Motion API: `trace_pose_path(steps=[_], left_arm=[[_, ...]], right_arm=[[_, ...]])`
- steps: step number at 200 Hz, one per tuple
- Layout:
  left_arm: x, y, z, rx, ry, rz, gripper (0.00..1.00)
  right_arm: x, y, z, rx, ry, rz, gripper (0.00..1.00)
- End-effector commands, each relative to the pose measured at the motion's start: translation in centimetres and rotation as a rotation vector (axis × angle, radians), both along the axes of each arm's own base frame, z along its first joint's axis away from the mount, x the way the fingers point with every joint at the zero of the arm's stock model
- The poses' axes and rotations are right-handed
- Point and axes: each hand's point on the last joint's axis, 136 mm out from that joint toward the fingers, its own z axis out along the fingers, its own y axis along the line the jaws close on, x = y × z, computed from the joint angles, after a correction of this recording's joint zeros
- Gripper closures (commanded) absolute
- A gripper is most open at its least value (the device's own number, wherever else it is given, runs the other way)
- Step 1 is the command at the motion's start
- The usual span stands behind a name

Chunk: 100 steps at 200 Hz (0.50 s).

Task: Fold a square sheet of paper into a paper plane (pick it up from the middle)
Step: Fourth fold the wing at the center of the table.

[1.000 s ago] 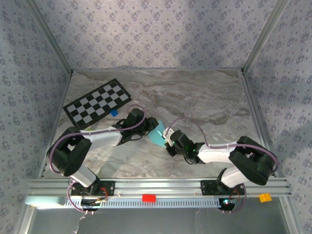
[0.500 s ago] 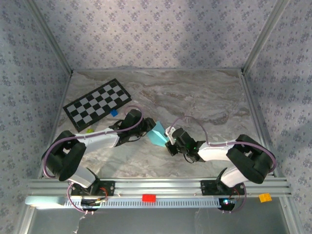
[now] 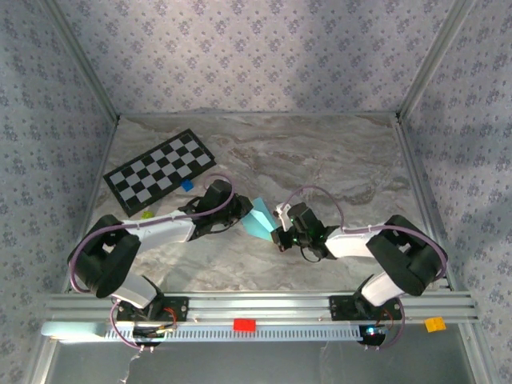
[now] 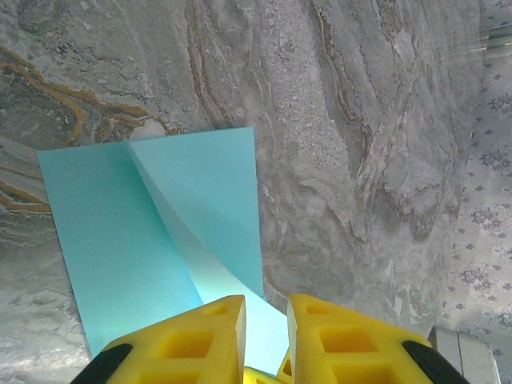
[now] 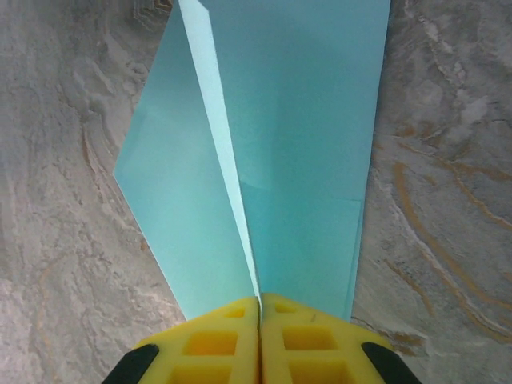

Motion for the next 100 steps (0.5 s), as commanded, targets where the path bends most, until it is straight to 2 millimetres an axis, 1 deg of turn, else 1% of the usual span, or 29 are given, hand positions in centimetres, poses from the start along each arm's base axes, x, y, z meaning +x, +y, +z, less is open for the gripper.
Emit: trace_pose_path(steps=[1,48,69,100], left_arm=[[-0.2,0.7,0.0,0.008,0.003,0.016,0.81],[-0.3,0.6,-0.3,0.006,0.011,0.010,0.87],[-0.3,0.5,-0.6,0.007,0.015,0.005,0.88],[-0.3,-0.2,-1.2,-0.008,0.029,-0.018,0.90]], right_arm=[[-0.4,0.7,-0.3,0.058,0.106,0.001,0.93],[-0.2,1.1,-0.5,0.130,0.239,-0.039,0.94],[-0.3,1.3,-0.7,0.152,0.300,-0.051,0.94],[0.0,1.5,-0.7,0.223,0.427,-0.071,0.95]])
